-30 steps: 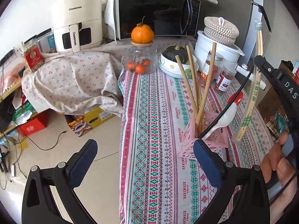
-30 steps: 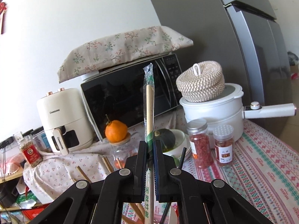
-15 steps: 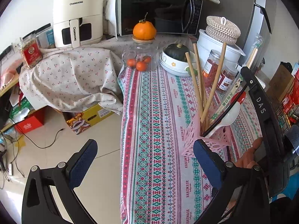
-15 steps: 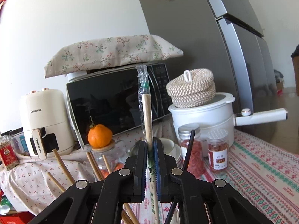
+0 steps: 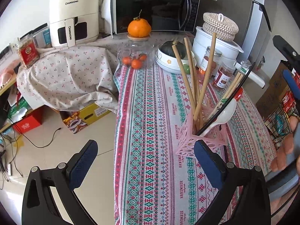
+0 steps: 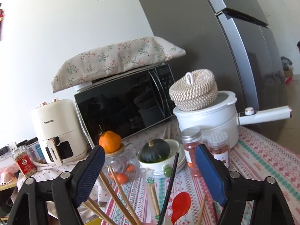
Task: Organize utensils
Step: 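Lower the paper-wrapped chopstick into the pink basket and open the right tool, then grasp the black chopstick lying on the cloth with the right tool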
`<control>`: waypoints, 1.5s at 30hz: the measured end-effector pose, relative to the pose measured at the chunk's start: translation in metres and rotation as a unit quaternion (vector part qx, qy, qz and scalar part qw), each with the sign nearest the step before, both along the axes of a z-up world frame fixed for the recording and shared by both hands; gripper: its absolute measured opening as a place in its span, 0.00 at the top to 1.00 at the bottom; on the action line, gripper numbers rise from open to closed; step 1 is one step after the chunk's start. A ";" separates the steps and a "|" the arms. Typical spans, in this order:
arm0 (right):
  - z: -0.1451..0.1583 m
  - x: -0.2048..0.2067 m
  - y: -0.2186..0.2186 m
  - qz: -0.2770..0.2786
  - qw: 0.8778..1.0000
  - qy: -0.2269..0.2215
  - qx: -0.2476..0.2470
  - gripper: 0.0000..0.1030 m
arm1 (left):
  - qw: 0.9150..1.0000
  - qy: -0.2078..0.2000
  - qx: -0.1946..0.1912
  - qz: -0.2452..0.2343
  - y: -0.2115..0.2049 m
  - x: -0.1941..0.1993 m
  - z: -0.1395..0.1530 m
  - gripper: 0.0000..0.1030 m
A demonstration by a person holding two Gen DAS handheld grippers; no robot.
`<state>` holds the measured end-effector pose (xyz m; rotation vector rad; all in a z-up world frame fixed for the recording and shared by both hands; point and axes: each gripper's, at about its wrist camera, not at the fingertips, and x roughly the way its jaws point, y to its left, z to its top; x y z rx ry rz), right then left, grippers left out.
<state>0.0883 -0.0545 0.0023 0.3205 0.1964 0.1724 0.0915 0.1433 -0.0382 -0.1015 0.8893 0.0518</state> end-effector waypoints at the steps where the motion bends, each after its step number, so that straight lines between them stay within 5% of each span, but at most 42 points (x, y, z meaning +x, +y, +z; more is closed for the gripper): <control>1: 0.005 -0.003 -0.005 0.000 1.000 -0.003 -0.006 0.12 | 1.000 0.002 -0.003 -0.001 -0.002 0.000 0.000 0.00; 6: 0.021 -0.011 -0.036 -0.008 1.000 0.006 -0.024 0.01 | 1.000 0.010 -0.010 -0.013 -0.015 -0.001 -0.001 0.00; 12: 0.023 -0.008 -0.070 -0.005 0.996 0.053 -0.070 0.01 | 0.999 0.022 -0.009 -0.032 -0.034 -0.002 -0.007 0.00; 22: -0.028 0.014 -0.117 0.001 0.982 0.174 -0.068 0.01 | 0.998 0.047 0.007 -0.046 -0.048 0.001 -0.028 0.00; 28: -0.073 0.041 -0.110 0.023 0.959 0.268 -0.087 0.01 | 0.997 0.065 0.015 -0.043 -0.043 0.007 -0.043 0.00; 34: -0.117 0.063 -0.086 0.050 0.924 0.365 -0.107 0.01 | 0.997 0.071 0.012 -0.039 -0.036 0.012 -0.049 0.00; 45: -0.166 0.085 -0.055 0.064 0.880 0.443 -0.159 0.02 | 0.996 0.067 -0.013 -0.064 -0.041 0.008 -0.049 0.00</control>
